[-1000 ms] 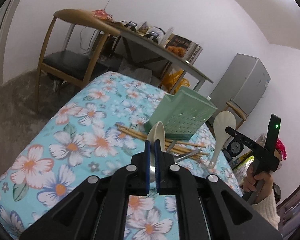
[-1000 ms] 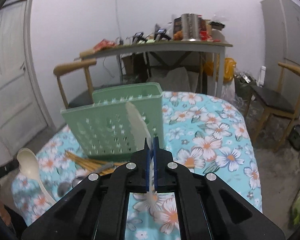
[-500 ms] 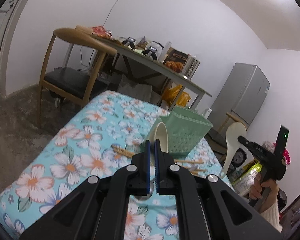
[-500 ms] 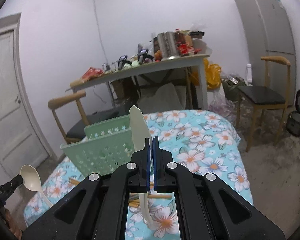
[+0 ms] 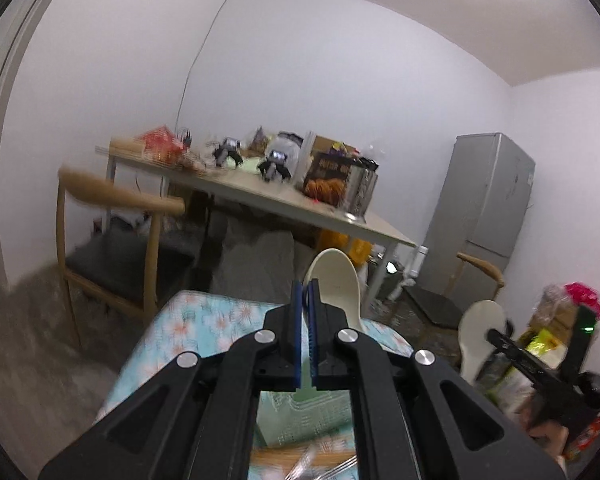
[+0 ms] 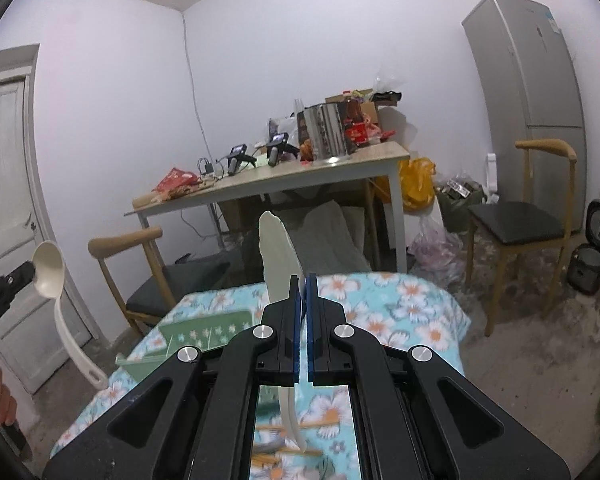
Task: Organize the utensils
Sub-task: 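Carry the ladle over the green holder and open the left gripper while the right gripper carries the paddle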
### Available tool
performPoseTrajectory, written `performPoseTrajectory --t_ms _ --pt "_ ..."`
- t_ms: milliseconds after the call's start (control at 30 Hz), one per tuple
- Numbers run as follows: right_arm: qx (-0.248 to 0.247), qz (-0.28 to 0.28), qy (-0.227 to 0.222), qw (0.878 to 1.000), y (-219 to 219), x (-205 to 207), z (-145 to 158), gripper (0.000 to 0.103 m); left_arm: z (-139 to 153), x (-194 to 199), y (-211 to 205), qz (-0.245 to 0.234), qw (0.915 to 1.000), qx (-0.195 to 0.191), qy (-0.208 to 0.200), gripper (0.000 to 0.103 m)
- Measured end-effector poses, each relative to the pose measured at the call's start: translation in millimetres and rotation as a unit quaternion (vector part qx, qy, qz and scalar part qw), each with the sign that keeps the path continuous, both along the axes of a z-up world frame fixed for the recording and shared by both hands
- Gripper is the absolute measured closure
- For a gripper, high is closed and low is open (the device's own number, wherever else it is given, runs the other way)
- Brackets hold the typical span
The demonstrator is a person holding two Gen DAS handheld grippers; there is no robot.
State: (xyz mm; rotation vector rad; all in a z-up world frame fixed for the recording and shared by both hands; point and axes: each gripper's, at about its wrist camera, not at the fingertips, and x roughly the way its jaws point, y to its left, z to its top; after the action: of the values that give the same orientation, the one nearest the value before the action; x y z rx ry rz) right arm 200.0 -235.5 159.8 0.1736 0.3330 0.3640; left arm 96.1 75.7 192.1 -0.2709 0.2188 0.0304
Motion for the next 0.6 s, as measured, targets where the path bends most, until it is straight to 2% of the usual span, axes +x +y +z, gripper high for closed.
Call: performPoseTrajectory --t_ms 133,233,433,533,600 --pt "0.015 0.007 -0.006 1.000 -5.4 5.6 1.5 0.102 5.3 42.2 -17.0 0.027 0.9980 0.057 0.007 0.101" --pt "0.014 0.005 -0.004 1.000 -7.4 9.0 -1.4 0.102 -0.8 67.9 -29.4 0.040 0.9955 0.084 0.019 0.101" --pt "0.046 0.012 0.002 0.999 -15.2 11.4 -0.1 0.102 -25.3 110.1 -65.0 0.065 0.9841 0.161 0.040 0.101" --pt "0.045 0.010 0.001 0.999 -16.1 9.6 0.5 0.102 -38.2 121.1 -84.4 0.058 0.9764 0.202 0.050 0.101" --pt "0.050 0.011 0.003 0.999 -18.0 9.4 0.0 0.102 -46.4 125.0 -93.3 0.041 0.9755 0.206 0.064 0.101"
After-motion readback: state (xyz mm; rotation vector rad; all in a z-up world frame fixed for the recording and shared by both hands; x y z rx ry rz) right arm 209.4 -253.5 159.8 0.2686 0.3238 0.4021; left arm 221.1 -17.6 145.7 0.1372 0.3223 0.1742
